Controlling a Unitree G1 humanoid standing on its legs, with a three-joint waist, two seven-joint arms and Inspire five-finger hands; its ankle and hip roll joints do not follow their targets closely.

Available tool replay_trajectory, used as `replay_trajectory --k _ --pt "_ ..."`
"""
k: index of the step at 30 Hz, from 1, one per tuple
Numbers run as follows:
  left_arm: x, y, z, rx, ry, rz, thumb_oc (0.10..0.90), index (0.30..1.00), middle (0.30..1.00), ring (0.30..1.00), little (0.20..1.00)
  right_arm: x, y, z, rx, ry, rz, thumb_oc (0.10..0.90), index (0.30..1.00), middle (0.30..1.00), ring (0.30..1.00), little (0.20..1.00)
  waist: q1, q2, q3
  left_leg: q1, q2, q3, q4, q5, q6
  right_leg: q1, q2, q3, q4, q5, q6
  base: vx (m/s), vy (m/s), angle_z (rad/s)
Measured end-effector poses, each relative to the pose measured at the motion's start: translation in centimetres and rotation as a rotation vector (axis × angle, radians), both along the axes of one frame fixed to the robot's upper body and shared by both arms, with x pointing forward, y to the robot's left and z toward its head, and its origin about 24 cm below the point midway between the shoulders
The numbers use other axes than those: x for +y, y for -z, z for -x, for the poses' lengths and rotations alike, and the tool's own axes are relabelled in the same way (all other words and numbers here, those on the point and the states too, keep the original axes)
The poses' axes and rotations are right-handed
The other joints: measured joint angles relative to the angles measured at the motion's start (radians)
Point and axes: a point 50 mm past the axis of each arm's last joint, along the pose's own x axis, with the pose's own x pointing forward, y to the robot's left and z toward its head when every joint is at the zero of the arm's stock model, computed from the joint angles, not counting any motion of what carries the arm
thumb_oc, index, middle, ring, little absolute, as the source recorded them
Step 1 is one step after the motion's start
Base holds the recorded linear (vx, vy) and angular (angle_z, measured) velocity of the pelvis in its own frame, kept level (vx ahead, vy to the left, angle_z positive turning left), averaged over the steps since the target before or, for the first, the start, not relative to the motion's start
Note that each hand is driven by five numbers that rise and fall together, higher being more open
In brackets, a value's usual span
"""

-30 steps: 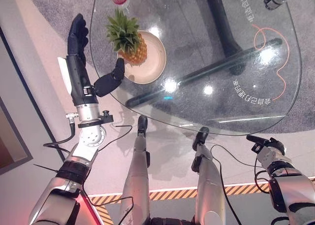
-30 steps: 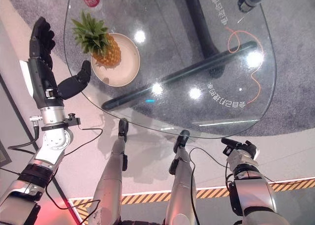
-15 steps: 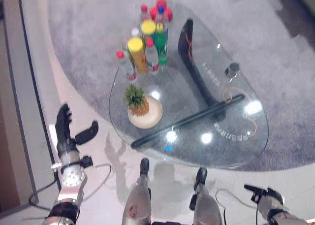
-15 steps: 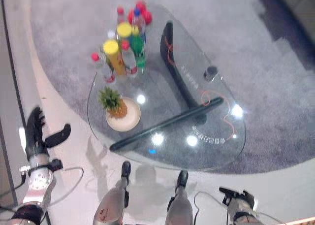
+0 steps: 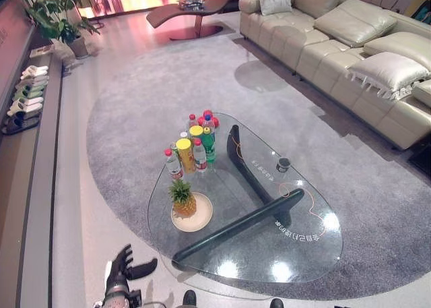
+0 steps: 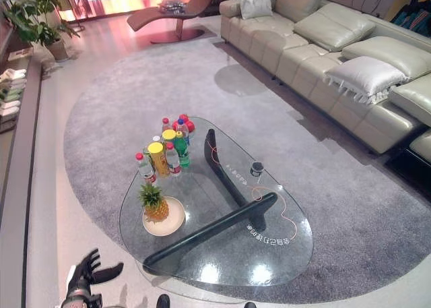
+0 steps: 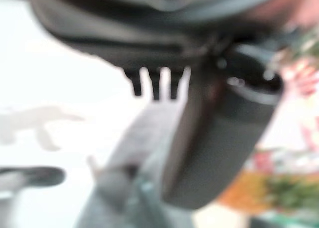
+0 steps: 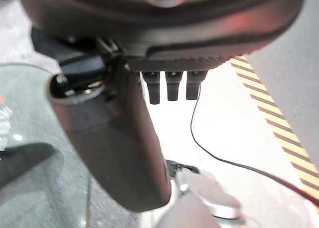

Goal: Pick up the fruit to the plate

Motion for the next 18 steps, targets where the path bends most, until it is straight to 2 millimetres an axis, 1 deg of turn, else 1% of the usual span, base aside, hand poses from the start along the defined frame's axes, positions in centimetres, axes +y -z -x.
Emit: replay_trajectory --k 1,4,6,9,12,13,18 --pt "-0.1 0.3 0.6 0.041 0.005 0.023 0.8 0.9 0.9 0.9 0.9 0.0 0.0 0.1 0.011 -0.02 -0.003 0.8 0.9 0.9 0.9 0.9 -0.003 0.003 -0.004 0.002 0.001 0.0 0.0 -0.001 0.0 0.005 0.0 0.0 0.0 -0.001 0.0 0.04 0.018 0.0" --pt "-0.6 1.0 1.4 0.141 0.049 0.095 0.8 0.9 0.9 0.9 0.9 0.2 0.1 0.1 0.041 -0.091 -0.004 0.8 0.9 0.9 0.9 0.9 -0.006 0.012 -0.015 0.013 0.006 0.001 0.0 -0.001 -0.001 0.011 0.007 0.001 0.0 -0.001 -0.003 0.03 0.015 -0.03" --pt "-1.2 1.5 2.2 0.229 0.084 0.155 0.8 0.9 0.9 0.9 0.9 0.2 0.1 0.2 0.071 -0.143 0.006 0.8 0.9 0.9 0.9 0.9 -0.011 0.017 -0.025 0.027 0.009 0.002 0.0 -0.004 -0.005 0.024 0.013 0.001 0.0 -0.004 -0.005 0.01 0.0 -0.02" --pt "-1.7 2.0 3.8 0.365 0.143 0.198 0.8 0.9 0.9 0.9 0.9 0.4 0.1 0.1 0.124 -0.284 0.033 0.8 0.9 0.9 0.9 0.9 -0.017 0.021 -0.046 0.033 0.021 0.006 0.0 -0.008 -0.011 0.031 0.023 0.002 0.0 -0.009 -0.009 0.0 -0.003 -0.03" --pt "-1.6 2.1 4.4 0.437 0.148 0.211 0.8 0.9 0.9 0.9 0.9 0.5 0.1 -0.1 0.173 -0.424 0.065 0.8 0.9 0.9 0.9 0.9 -0.02 0.026 -0.067 0.033 0.033 0.01 0.0 -0.011 -0.015 0.026 0.035 0.002 0.0 -0.015 -0.01 0.0 -0.001 -0.01" --pt "-1.6 2.2 4.5 0.443 0.147 0.214 0.8 0.9 0.9 0.9 0.9 0.5 0.1 -0.1 0.177 -0.429 0.066 0.8 0.9 0.9 0.9 0.9 -0.02 0.024 -0.07 0.033 0.035 0.011 0.0 -0.011 -0.015 0.025 0.036 0.002 0.0 -0.015 -0.011 0.0 -0.003 -0.05" --pt "-1.9 2.2 4.2 0.464 0.176 0.212 0.8 0.9 0.9 0.9 0.9 0.6 0.2 -0.1 0.2 -0.461 0.056 0.8 0.9 0.9 0.9 0.9 -0.022 0.034 -0.086 0.034 0.039 0.016 0.0 -0.014 -0.019 0.023 0.039 0.002 0.0 -0.015 -0.016 0.0 0.0 0.0"
